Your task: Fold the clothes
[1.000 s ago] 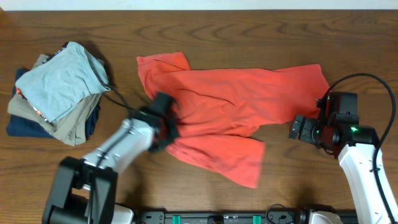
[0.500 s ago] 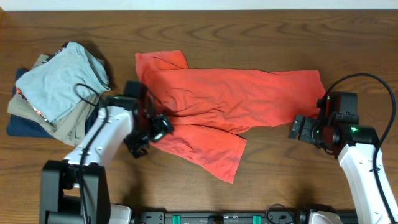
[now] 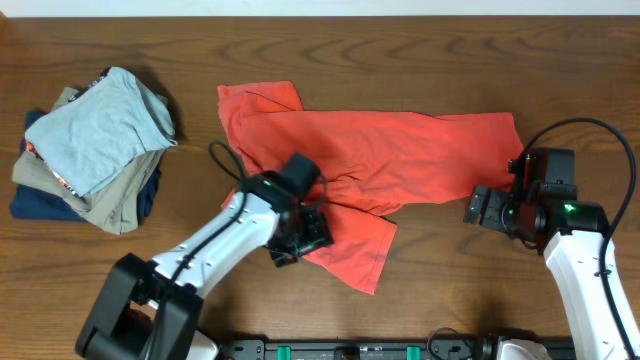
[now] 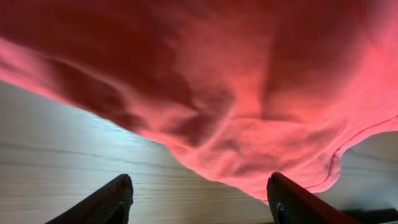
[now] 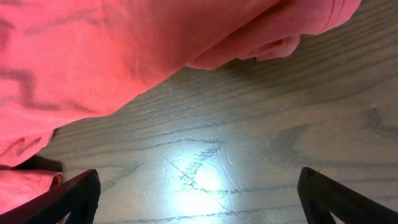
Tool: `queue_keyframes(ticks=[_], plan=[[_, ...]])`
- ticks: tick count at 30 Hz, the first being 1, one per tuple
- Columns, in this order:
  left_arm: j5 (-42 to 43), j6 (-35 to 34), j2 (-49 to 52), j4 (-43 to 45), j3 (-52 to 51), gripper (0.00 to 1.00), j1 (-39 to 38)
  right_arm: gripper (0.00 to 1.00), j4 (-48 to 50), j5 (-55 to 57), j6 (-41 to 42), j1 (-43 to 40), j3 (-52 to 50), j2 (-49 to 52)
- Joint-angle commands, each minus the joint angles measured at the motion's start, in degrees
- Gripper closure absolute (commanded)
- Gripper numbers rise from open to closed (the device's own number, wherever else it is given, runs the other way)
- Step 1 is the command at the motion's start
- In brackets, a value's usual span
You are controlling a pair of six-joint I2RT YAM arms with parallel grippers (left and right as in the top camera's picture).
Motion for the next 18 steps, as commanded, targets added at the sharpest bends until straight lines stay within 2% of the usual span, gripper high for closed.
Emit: queue_keyframes(ticks=[1,8,9,11,14,18], plan=[[-2.29,-6.45,1.99,1.86,-0.46,0.31,-2.71,0.01,-0.07,0.33,-0.33,-0.44,0.39,-0.35],[-6.01,-8.31,7.87,5.99,-0.46,0.39,-5.38,0.01,-0.09,0.33,-0.33,-0.44,0.39,-0.35],[-6.51,-8.26,8.68,5.97,-0.46,0.48,-5.35,0.01,-0.09,0.33,-0.33,-0.44,0.39,-0.35],[-7.56,-7.89,9.64,5.51,-0.46,0.92,-4.9,0.01,-0.09,0.35,-0.35,-0.44,0.39,-0.35],[-7.85,-3.98,9.07,3.26,-0.44,0.94,-3.06,0.01,-0.09,0.61,-0.33,-0.44,0.39,-0.35],[-10.05,1.99,6.29,-5.75,-0.39,0.94,2.8,0.01,-0.46,5.66,2.27,-0.44,0.37,-0.33]])
